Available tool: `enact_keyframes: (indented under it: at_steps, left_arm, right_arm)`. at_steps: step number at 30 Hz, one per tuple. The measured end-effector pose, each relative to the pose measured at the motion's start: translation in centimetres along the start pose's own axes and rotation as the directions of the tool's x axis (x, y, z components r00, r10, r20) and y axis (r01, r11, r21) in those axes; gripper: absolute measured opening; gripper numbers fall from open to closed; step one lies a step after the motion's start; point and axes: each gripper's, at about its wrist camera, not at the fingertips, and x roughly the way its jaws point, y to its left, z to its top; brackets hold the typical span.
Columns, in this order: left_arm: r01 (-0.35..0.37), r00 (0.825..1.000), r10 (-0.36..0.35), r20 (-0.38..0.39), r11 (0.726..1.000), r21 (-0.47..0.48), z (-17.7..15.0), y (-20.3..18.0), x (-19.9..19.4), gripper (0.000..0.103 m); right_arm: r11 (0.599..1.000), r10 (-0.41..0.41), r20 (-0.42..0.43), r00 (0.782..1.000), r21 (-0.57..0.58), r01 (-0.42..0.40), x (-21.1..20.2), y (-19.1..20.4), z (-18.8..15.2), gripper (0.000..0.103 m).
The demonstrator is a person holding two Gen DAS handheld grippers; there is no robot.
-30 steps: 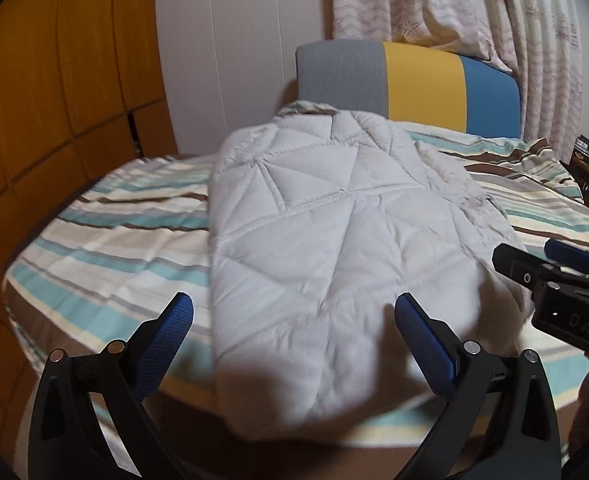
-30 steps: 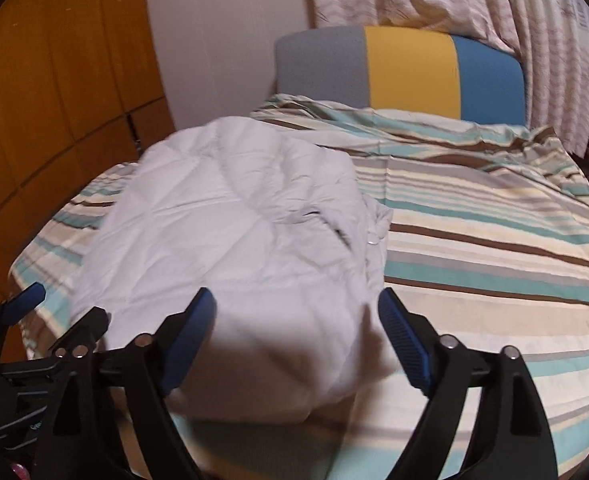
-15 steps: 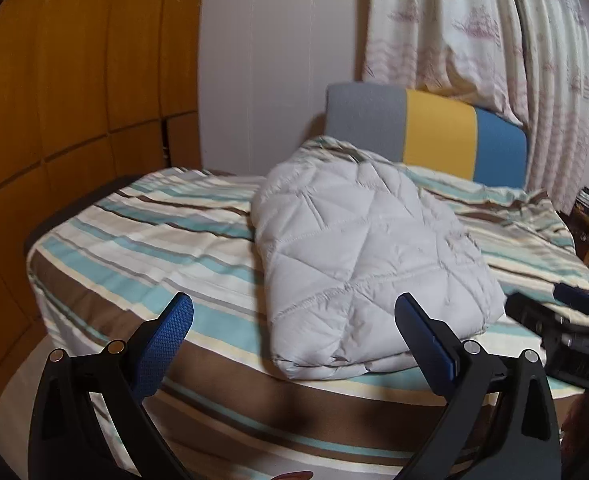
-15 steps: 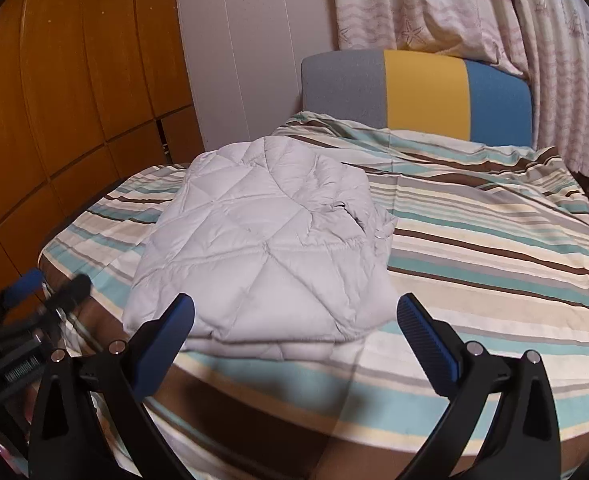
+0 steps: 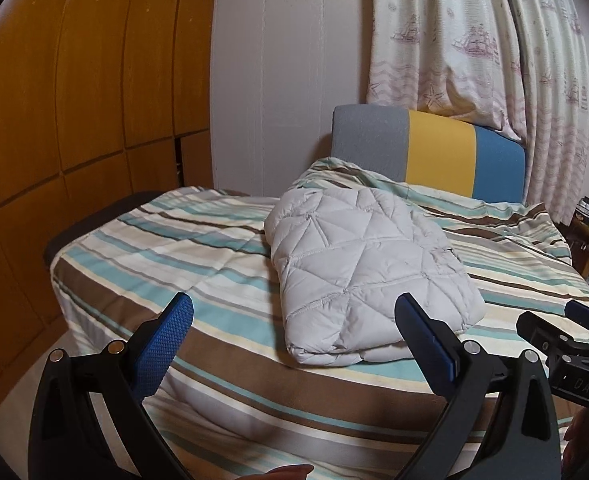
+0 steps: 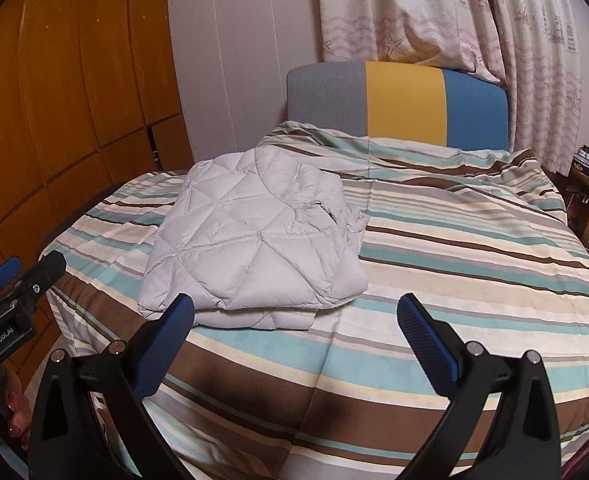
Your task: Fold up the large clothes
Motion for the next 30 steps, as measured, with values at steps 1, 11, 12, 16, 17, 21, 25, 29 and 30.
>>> enact_keyframes:
  at_steps: [1,11,12,16,17,21,25,29,30]
  left_arm:
    - [0.002,1.000,-0.002,0.003,1.000,0.008,0.01,-0.21,-0.07,0.100]
    - [0.022,1.000,-0.022,-0.009,1.000,0.021,-0.53,-0.96,-0.14,0.100]
    - [0.021,1.000,-0.021,-0.010,1.000,0.019,-0.54,-0.89,-0.07,0.100]
    - [0.020,1.000,-0.020,-0.010,1.000,0.018,-0.61,-0.84,-0.09,0.100]
    - [0.021,1.000,-0.021,-0.011,1.000,0.018,-0.64,-0.82,-0.08,0.100]
    - [0.026,1.000,-0.026,-0.011,0.999,0.022,-0.69,-0.84,-0.03,0.100]
    - [0.026,1.000,-0.026,-0.010,0.999,0.024,-0.75,-1.02,-0.20,0.100]
    - [0.027,1.000,-0.027,-0.012,0.999,0.024,-0.74,-0.97,-0.13,0.100]
    - [0.028,1.000,-0.028,-0.012,0.999,0.024,-0.75,-0.96,-0.13,0.100]
  right_arm:
    - [1.000,0.001,0.001,1.000,0.003,-0.001,-0.06,-0.04,0.00,0.101]
    - [1.000,-0.002,0.009,1.000,0.027,0.001,-0.86,-0.78,0.19,0.101]
    - [1.000,0.000,0.011,1.000,0.026,0.000,-0.91,-0.74,0.19,0.101]
    - [1.000,0.001,0.012,1.000,0.024,-0.002,-0.97,-0.59,0.17,0.101]
    - [1.000,0.002,0.011,1.000,0.023,-0.002,-0.98,-0.57,0.14,0.101]
    - [1.000,0.002,0.010,1.000,0.023,-0.003,-1.00,-0.51,0.05,0.101]
    - [1.000,0.002,0.008,1.000,0.024,-0.003,-0.97,-0.50,0.04,0.101]
    - [1.000,0.003,0.008,1.000,0.024,-0.003,-1.02,-0.52,0.03,0.101]
    - [1.000,0.002,0.006,1.000,0.023,-0.003,-1.05,-0.48,0.00,0.101]
